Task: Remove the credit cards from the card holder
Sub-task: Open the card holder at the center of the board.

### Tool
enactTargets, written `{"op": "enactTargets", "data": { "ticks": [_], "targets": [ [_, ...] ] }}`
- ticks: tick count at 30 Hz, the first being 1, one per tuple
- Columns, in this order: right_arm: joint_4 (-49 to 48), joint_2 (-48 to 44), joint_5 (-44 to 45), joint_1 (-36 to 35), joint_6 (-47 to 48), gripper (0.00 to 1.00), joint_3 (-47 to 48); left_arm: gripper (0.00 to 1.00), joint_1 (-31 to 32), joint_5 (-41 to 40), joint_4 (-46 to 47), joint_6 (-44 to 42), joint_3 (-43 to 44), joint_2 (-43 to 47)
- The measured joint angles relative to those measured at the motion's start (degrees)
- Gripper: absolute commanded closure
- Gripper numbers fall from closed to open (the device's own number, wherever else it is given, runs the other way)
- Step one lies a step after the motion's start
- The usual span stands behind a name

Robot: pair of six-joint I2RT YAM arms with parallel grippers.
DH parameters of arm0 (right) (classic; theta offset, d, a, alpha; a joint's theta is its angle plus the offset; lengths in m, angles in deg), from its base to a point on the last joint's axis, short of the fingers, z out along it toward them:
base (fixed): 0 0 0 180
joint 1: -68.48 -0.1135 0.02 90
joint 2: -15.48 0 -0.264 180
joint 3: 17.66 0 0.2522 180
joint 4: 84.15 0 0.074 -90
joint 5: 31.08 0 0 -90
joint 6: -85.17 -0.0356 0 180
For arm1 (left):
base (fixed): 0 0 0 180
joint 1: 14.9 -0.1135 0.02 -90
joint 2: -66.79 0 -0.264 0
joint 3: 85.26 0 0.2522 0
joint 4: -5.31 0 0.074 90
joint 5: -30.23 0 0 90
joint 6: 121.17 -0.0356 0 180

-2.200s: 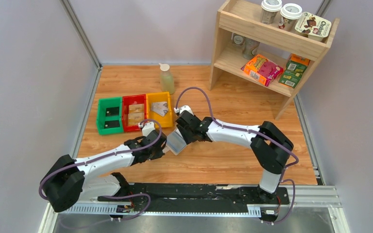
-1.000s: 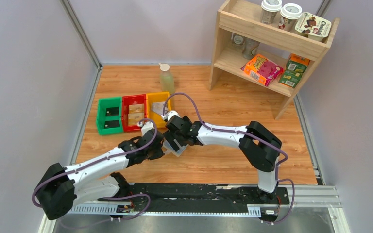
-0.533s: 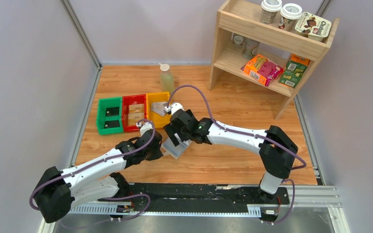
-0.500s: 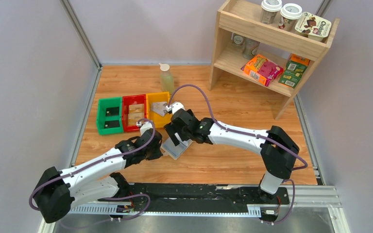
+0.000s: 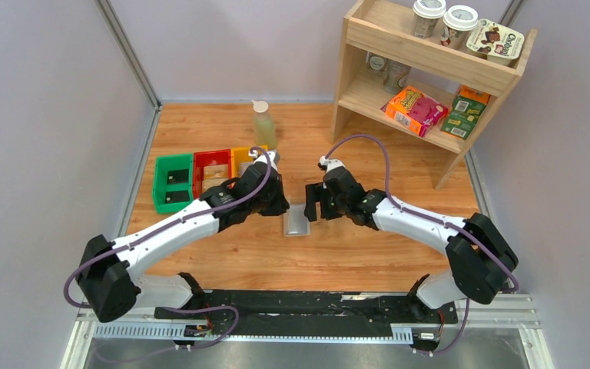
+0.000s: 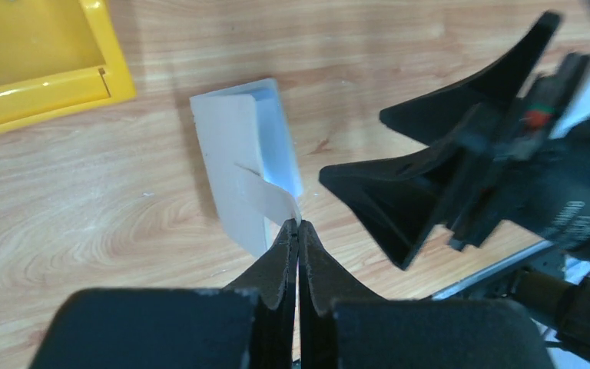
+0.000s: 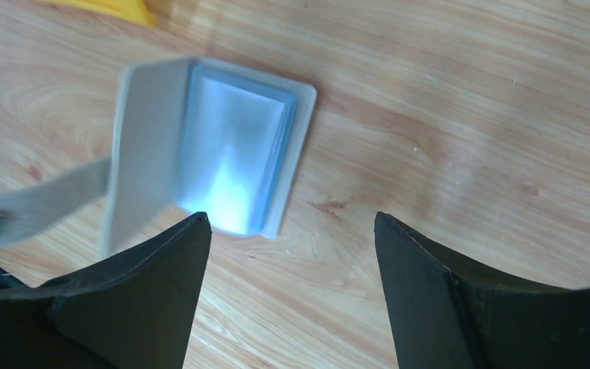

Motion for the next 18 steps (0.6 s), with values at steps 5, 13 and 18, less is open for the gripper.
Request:
{"op": "enactTargets", "data": {
  "ticks": [5,13,18],
  "targets": [
    [-3.2,-1.2,-4.3,1.9,-1.5,0.28,-1.3,1.0,0.0,1.6,0.7,0.1,-1.0,-3.2],
    [-7.0,1.3,-12.5,1.9,-2.1,0.4,-1.2,1.0,-1.0,-2.3,-1.1,3.1,-11.7,5.0],
    [-8.1,5.6,-17.2,1.9,-3.3,0.45,-0.9,1.0,-4.0,-3.5,-2.9,7.0,-22.3,10.2]
  ]
}}
